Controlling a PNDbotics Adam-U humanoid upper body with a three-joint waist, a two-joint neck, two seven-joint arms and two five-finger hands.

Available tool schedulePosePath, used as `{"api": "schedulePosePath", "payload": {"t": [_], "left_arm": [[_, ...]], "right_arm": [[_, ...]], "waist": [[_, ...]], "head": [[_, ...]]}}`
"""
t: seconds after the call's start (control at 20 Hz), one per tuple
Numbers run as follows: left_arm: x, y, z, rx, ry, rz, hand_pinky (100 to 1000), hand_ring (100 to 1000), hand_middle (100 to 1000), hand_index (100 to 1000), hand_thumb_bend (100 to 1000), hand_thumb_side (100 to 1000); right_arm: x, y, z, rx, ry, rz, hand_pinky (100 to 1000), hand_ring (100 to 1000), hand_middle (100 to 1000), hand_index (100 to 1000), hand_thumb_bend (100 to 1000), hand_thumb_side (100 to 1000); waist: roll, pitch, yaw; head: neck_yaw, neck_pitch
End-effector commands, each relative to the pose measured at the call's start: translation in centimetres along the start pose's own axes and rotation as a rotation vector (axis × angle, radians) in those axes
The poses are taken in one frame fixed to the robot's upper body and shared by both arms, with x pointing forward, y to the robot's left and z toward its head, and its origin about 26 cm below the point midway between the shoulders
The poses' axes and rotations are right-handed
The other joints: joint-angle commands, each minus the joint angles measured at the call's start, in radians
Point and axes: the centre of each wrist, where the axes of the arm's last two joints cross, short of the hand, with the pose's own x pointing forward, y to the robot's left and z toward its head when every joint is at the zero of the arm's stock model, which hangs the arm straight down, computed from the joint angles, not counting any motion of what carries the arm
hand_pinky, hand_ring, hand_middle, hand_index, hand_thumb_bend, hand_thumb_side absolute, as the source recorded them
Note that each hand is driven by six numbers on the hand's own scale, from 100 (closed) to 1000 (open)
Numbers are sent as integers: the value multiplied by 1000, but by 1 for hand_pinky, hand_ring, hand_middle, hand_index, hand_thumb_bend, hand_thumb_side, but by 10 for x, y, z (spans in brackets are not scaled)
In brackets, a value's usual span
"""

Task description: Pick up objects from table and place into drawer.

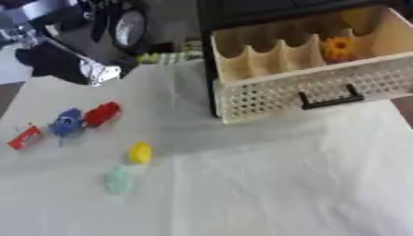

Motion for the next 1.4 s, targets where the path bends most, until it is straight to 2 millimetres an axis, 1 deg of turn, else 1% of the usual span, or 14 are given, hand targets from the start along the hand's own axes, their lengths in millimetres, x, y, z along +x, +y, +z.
{"api": "schedulePosePath", "payload": {"t": [0.05,0.25,0.55,0.7,0.9,1.15,1.35,1.4], "left_arm": [[-4,10,-10,28,-6,-2,100,341,404,595,100,244],[-6,12,-25,61,-23,22,100,336,400,590,100,245],[-6,10,-46,104,-53,69,100,329,393,583,100,247],[-7,6,-53,112,-59,88,100,330,393,586,100,257],[-11,1,-59,121,-57,100,100,332,394,587,100,263],[-17,-8,-66,123,-56,109,100,341,399,601,100,288],[-18,-14,-71,113,-72,119,100,347,403,619,100,305],[-18,-15,-72,109,-75,121,100,354,408,643,100,313]], "right_arm": [[9,-2,-7,26,-26,14,578,547,333,687,100,954],[10,0,-9,33,-27,9,578,552,333,688,100,953],[12,3,-13,43,-37,-6,579,556,336,688,100,952],[14,5,-16,52,-42,-20,579,556,337,688,100,951],[15,7,-18,57,-44,-32,579,556,338,688,100,950],[15,8,-19,59,-43,-39,579,556,338,688,100,949],[15,9,-19,56,-38,-40,579,556,338,688,100,947],[15,9,-19,56,-36,-41,579,556,337,687,100,946]], "waist": [[-3,-18,-4],[8,-12,-17],[20,-2,-37],[28,1,-53],[40,4,-73],[51,9,-89],[54,12,-87],[55,12,-86]], "head": [[4,-21],[10,-35],[14,-75],[16,-96],[17,-111],[19,-123],[18,-120],[18,-117]]}}
